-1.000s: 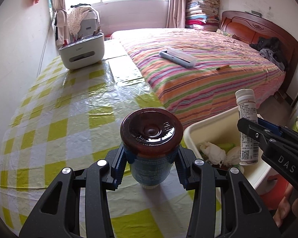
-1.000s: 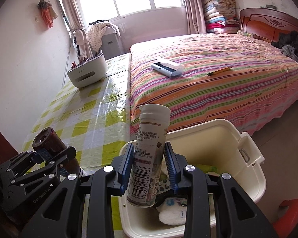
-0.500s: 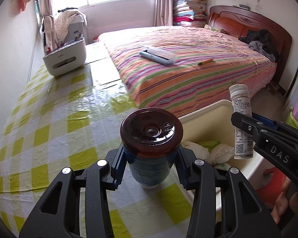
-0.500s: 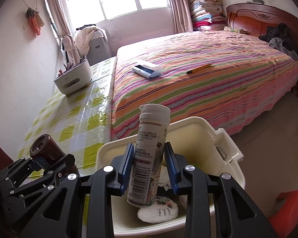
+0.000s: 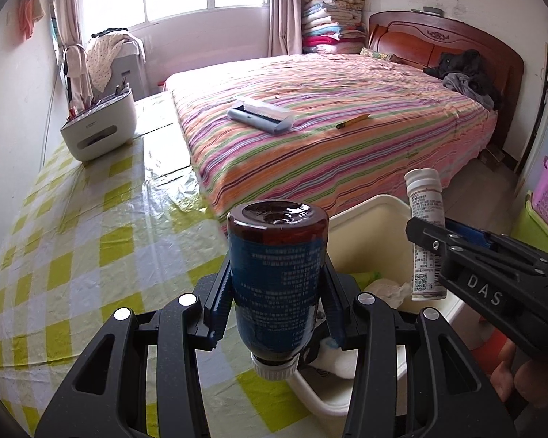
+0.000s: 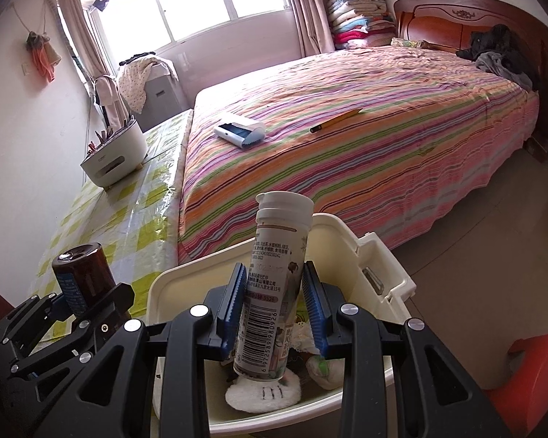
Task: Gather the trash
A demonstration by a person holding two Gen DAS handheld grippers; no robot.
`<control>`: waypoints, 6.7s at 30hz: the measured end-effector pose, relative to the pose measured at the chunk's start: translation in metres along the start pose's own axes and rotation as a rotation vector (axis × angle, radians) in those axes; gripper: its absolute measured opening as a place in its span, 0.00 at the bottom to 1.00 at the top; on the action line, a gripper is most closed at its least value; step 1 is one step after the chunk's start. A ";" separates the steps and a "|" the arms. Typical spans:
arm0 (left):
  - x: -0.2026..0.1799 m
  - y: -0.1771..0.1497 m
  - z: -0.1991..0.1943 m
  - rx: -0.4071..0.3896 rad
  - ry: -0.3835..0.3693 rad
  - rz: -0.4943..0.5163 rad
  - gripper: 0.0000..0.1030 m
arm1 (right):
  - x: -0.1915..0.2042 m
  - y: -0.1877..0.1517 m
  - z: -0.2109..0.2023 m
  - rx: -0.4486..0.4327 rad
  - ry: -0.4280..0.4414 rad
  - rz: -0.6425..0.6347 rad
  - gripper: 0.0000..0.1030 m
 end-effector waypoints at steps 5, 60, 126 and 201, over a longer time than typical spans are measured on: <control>-0.009 0.006 0.003 -0.022 0.002 0.023 0.41 | -0.009 0.001 0.003 0.004 -0.003 0.009 0.30; 0.077 -0.070 -0.096 0.211 0.101 -0.102 0.81 | 0.044 -0.031 -0.073 -0.054 -0.037 -0.072 0.69; 0.140 -0.078 -0.147 0.084 0.277 -0.111 0.86 | 0.123 -0.079 -0.081 0.023 0.000 -0.167 0.69; 0.131 -0.090 -0.126 0.162 0.271 -0.034 0.86 | 0.116 -0.093 -0.056 0.087 0.029 -0.148 0.69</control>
Point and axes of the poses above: each gripper's, at about its wrist camera, not at the fingertips, and z roughly the way its jaws point, x to its left, y to its top, the point moved 10 cm from there along z, roughly the way its jaws point, and after that the axes turned 13 degrees about -x, right-handed, at the moved point
